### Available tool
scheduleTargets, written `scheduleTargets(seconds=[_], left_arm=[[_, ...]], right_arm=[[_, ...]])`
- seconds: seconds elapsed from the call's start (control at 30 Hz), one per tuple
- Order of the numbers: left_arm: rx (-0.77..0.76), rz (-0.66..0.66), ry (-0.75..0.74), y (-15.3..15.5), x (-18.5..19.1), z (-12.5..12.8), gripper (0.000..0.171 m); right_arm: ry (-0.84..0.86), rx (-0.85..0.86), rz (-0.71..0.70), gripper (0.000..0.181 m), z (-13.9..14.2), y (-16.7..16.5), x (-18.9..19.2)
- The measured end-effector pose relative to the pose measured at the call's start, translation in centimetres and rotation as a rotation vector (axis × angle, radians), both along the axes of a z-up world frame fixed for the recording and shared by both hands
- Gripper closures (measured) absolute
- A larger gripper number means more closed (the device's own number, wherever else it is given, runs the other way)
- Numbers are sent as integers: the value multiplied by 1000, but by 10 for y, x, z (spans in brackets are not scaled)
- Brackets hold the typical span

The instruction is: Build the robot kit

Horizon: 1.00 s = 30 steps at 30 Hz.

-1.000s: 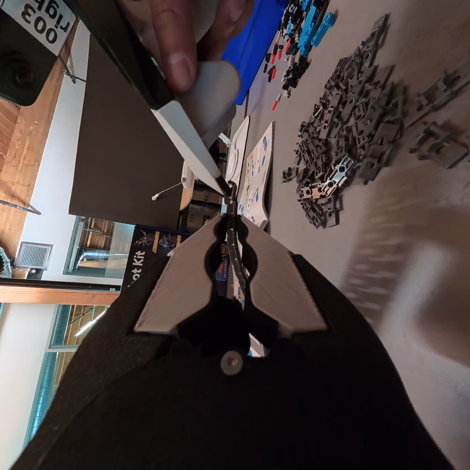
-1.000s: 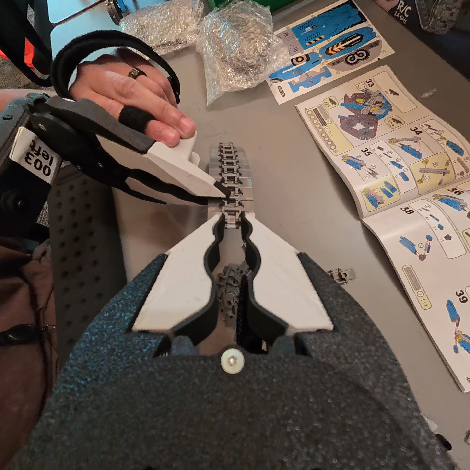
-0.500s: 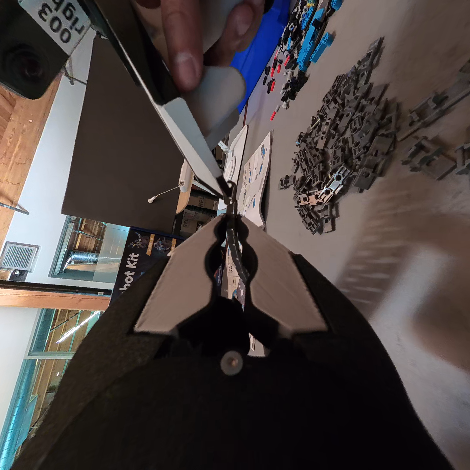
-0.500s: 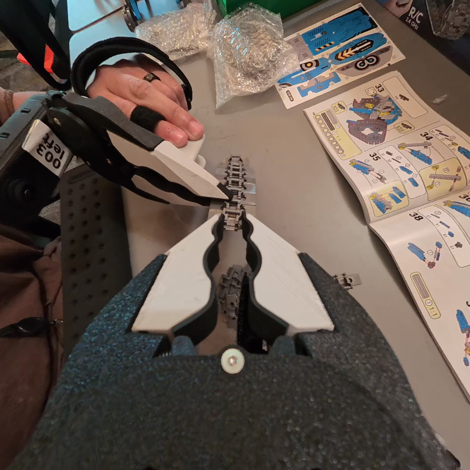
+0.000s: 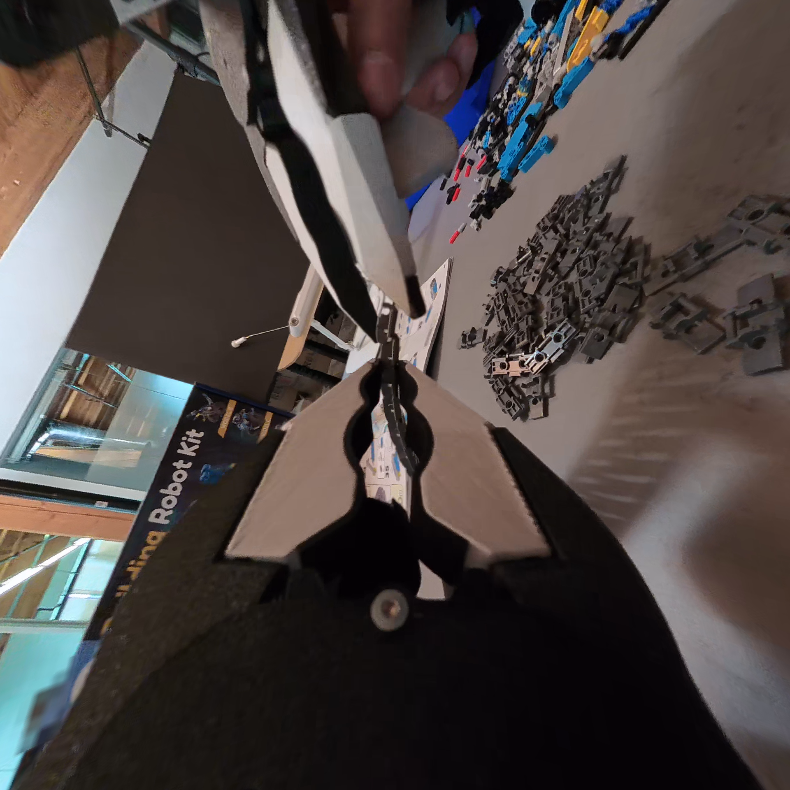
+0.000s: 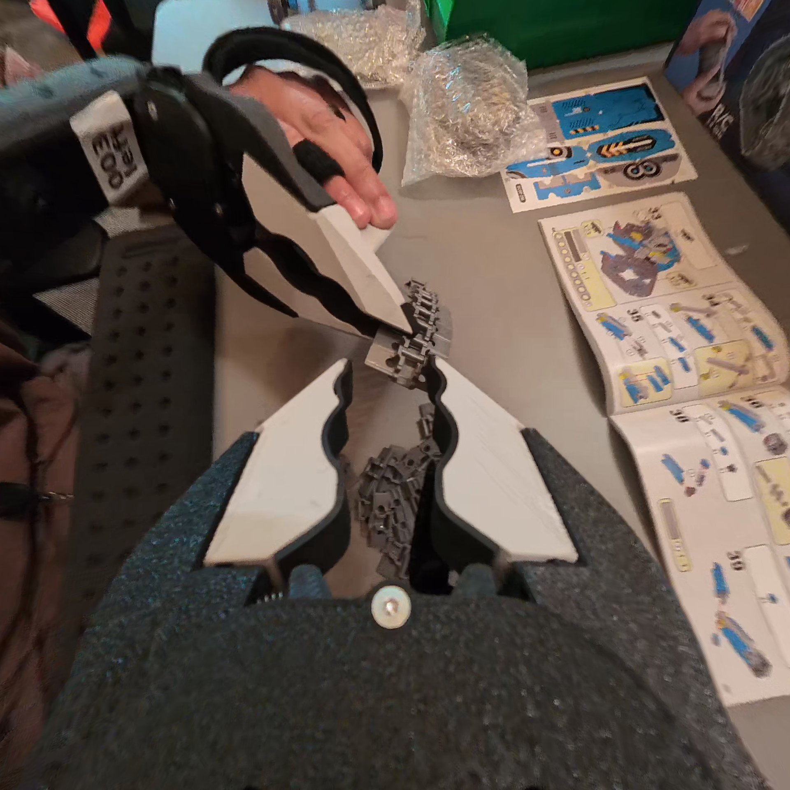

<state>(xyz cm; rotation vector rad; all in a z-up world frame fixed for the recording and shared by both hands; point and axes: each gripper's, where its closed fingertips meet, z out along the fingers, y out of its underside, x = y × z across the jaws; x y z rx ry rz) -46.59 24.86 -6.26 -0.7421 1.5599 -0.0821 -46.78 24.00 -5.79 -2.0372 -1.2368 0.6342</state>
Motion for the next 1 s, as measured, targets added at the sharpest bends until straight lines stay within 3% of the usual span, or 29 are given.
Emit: scheduleTargets(seconds=[0.3, 0.5, 0.7, 1.0], left_arm=[[-263, -75, -21, -4, -1, 2, 165], [-486, -120, -26, -6, -3, 3, 165], [-693, -177, -9, -12, -1, 0, 166], [-947, -314, 53, -30, -5, 0, 160]], right_arm=[[-258, 396, 55, 166, -2, 8, 4], [-336, 565, 102, 171, -2, 10, 3], [-288, 471, 173, 174, -11, 2, 3], [-65, 247, 208, 174, -11, -13, -6]])
